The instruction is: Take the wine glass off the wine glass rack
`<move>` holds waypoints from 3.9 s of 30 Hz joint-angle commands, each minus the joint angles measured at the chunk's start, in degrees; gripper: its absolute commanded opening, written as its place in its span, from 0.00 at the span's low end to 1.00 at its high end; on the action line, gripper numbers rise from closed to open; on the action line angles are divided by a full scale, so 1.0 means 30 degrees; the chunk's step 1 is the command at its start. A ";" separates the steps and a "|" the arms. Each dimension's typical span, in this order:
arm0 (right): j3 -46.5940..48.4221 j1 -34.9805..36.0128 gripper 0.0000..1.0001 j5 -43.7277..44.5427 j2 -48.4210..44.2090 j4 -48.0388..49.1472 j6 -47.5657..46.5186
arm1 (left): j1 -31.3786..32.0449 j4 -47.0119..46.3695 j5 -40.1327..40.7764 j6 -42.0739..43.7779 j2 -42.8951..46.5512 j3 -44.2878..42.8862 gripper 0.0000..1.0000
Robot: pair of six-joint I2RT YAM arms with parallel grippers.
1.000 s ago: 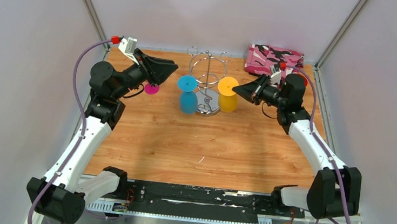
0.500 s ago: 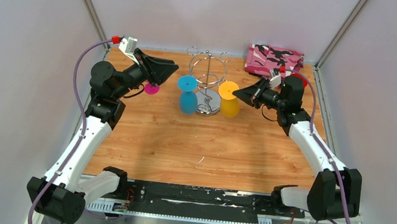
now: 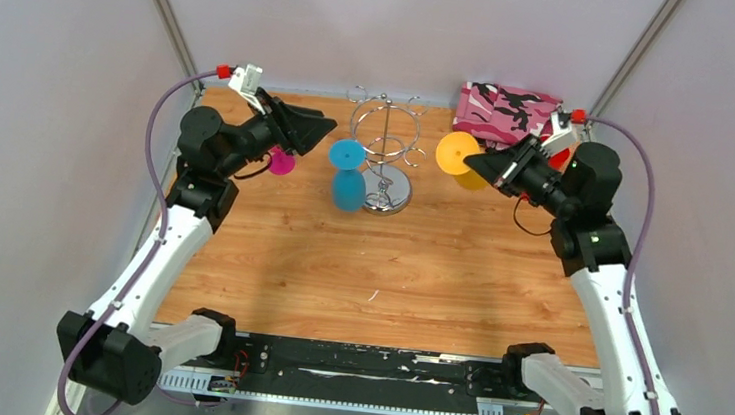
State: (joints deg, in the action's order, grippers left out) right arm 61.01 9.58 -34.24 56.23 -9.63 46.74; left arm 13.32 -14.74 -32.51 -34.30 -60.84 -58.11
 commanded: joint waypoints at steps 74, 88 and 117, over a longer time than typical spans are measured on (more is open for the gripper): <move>0.2675 0.1986 0.00 -0.4678 0.8955 3.3678 1.9849 | 0.0218 -2.5350 -0.6052 -1.5429 -1.1803 -0.5205 0.71; 0.2407 0.3408 0.00 -0.4671 0.9496 3.3707 1.9091 | 0.0247 -2.5351 -0.6074 -1.5426 -0.9714 -0.3925 0.71; 0.3711 0.5916 0.00 -0.4845 1.1917 3.3701 1.8730 | 0.0452 -2.5301 -0.6330 -1.4910 -0.2745 0.0482 0.21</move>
State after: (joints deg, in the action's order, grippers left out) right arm 71.70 26.00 -46.57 90.50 90.50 107.20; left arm 13.58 -86.48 -48.99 -79.44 -71.61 -57.14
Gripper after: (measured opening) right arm 0.021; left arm 0.224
